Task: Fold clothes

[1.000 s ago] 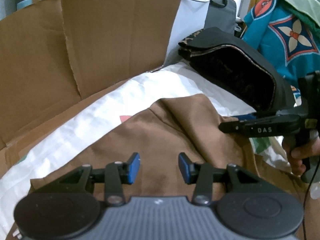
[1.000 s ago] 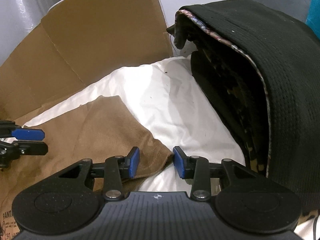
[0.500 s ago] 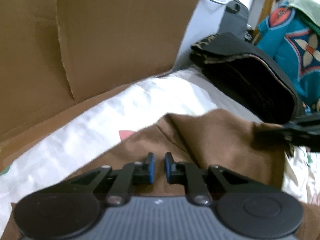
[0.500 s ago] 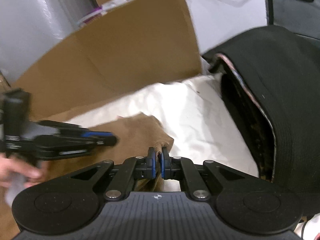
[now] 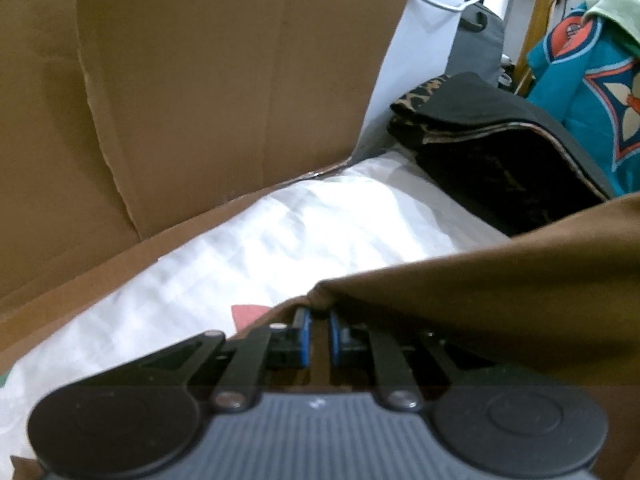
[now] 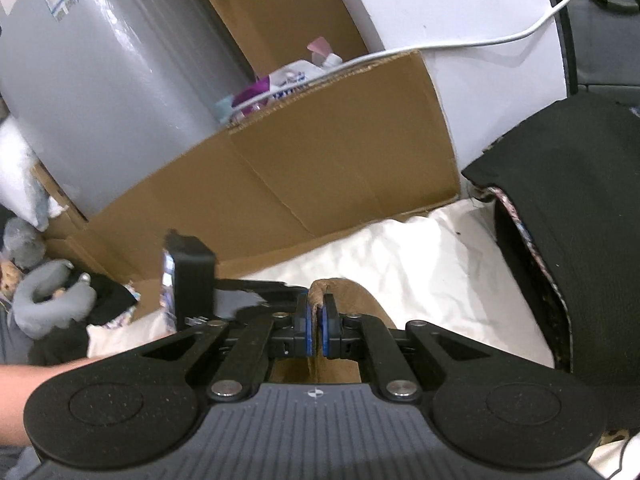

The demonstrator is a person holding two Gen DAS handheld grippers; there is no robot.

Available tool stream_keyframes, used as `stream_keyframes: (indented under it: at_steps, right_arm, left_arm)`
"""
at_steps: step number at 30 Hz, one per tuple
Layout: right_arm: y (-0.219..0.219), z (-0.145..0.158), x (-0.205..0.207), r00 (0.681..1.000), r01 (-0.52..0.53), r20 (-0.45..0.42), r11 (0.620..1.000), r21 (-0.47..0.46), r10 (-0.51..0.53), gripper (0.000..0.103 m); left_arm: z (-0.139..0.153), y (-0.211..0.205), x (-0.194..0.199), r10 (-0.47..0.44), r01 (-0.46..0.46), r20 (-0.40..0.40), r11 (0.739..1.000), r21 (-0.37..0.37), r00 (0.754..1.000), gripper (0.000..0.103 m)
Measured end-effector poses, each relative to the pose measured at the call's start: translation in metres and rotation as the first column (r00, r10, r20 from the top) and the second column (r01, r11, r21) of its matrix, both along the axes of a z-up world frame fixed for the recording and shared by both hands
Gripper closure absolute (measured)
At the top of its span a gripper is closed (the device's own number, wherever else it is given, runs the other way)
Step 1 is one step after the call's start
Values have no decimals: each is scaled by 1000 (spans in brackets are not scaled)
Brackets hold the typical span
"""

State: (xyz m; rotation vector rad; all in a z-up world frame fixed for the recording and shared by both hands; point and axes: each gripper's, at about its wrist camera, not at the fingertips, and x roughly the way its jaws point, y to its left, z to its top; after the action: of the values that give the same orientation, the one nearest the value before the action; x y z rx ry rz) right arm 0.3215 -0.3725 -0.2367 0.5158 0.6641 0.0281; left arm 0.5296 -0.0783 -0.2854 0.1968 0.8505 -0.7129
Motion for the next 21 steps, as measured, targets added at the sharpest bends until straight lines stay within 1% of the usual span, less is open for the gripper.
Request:
stream_keyframes:
  at_steps: [4, 10, 12, 15, 17, 18, 21]
  right_arm:
    - [2, 1, 1, 1000, 5, 1, 1000, 2, -5, 101]
    - [-3, -4, 3, 1000, 26, -4, 1000, 5, -26, 101]
    - [-5, -4, 3, 999, 32, -5, 999, 11, -31, 101]
    - [-6, -3, 4, 999, 36, 0, 999, 10, -36, 101]
    - [-5, -2, 4, 999, 40, 6, 999, 12, -40, 101]
    - [-5, -2, 4, 999, 42, 10, 999, 12, -43, 101]
    - [-3, -4, 6, 999, 45, 7, 999, 19, -46, 101]
  left_arm:
    - [-1, 0, 0, 4, -4, -4, 1000, 0, 1000, 92]
    - [16, 13, -10, -27, 29, 50, 999, -39, 998, 92]
    - [16, 11, -8, -24, 26, 70, 999, -28, 997, 92]
    - [9, 6, -3, 4, -4, 77, 1000, 1, 997, 92]
    - [2, 2, 0, 17, -19, 77, 1000, 20, 997, 94]
    - [-1, 1, 0, 28, -31, 80, 999, 30, 996, 97]
    - [-6, -4, 0, 43, -48, 96, 998, 47, 994, 98]
